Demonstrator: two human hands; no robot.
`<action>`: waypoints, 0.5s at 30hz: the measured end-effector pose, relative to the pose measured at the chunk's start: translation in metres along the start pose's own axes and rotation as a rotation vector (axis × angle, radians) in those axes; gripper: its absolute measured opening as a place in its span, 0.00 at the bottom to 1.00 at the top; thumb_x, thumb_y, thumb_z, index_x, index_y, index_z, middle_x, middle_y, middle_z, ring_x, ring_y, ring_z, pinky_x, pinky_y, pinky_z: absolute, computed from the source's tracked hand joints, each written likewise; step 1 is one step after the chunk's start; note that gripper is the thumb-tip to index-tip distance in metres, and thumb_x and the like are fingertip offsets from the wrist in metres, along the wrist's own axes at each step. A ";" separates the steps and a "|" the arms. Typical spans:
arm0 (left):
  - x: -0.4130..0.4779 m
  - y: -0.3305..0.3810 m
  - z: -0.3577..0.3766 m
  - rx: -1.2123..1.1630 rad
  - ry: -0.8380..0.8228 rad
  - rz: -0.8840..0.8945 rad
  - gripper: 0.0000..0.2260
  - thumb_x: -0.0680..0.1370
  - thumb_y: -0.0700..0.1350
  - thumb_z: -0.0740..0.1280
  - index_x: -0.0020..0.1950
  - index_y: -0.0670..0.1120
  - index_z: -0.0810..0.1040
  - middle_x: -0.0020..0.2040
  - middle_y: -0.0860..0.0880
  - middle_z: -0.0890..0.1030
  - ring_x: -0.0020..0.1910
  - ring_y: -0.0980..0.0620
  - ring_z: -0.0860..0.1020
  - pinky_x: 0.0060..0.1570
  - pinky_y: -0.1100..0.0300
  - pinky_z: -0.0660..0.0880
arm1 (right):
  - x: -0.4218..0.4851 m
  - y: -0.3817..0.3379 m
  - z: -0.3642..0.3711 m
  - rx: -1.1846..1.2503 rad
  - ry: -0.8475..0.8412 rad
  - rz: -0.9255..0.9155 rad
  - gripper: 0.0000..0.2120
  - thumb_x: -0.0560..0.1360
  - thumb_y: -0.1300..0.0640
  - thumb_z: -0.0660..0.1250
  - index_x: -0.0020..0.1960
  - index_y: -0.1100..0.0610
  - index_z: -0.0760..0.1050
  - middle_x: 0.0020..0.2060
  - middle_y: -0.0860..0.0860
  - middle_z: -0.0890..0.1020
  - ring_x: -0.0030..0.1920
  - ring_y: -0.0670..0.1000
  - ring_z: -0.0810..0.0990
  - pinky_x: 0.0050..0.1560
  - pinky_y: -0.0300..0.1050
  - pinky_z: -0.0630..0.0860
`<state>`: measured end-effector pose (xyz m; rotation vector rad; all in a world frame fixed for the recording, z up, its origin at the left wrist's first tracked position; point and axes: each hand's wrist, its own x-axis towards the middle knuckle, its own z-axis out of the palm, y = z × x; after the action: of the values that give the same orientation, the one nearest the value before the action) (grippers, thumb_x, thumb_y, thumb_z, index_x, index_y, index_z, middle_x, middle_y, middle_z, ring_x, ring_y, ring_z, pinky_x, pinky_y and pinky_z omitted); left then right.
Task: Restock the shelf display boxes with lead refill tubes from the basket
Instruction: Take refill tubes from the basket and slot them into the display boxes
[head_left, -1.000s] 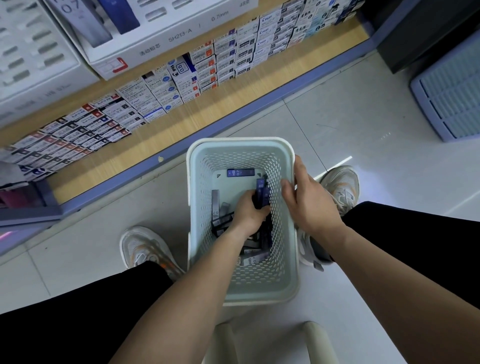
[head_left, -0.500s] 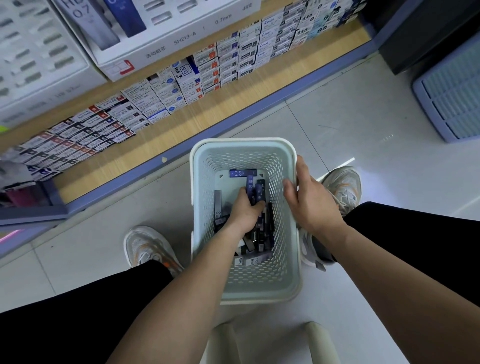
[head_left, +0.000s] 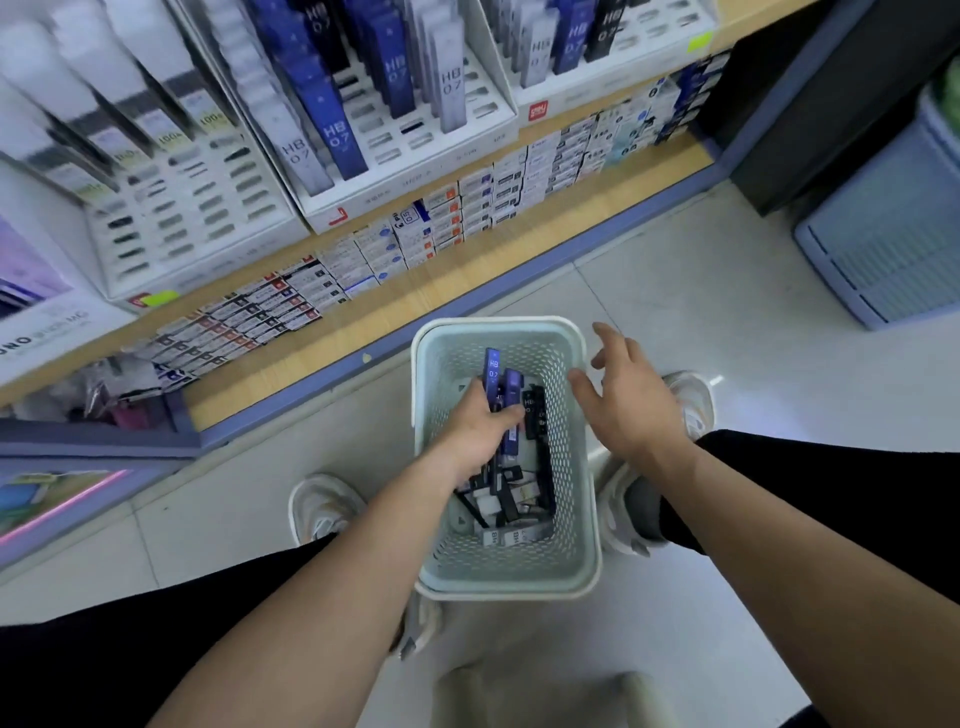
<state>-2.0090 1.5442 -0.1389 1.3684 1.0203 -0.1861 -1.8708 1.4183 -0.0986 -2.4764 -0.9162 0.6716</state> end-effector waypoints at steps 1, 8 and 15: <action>-0.008 0.012 -0.005 -0.014 -0.006 0.028 0.09 0.81 0.46 0.68 0.59 0.52 0.72 0.58 0.55 0.79 0.57 0.53 0.77 0.64 0.53 0.70 | -0.001 -0.009 -0.008 0.033 0.028 -0.028 0.27 0.82 0.47 0.61 0.77 0.53 0.60 0.63 0.52 0.74 0.54 0.53 0.79 0.49 0.46 0.73; -0.093 0.095 -0.043 -0.119 -0.061 0.273 0.13 0.75 0.47 0.71 0.59 0.50 0.78 0.55 0.48 0.84 0.58 0.47 0.81 0.65 0.45 0.74 | -0.017 -0.091 -0.077 0.561 -0.235 -0.110 0.04 0.80 0.53 0.68 0.50 0.52 0.79 0.41 0.52 0.84 0.36 0.48 0.83 0.38 0.40 0.75; -0.173 0.125 -0.059 -0.089 -0.074 0.435 0.14 0.76 0.46 0.71 0.62 0.52 0.77 0.51 0.58 0.83 0.54 0.57 0.79 0.62 0.56 0.73 | -0.057 -0.143 -0.132 0.738 -0.398 -0.186 0.07 0.78 0.57 0.70 0.46 0.59 0.74 0.35 0.50 0.81 0.35 0.49 0.81 0.38 0.43 0.78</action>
<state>-2.0572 1.5523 0.0770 1.4562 0.6425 0.1304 -1.9036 1.4511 0.0983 -1.6174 -0.8177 1.2030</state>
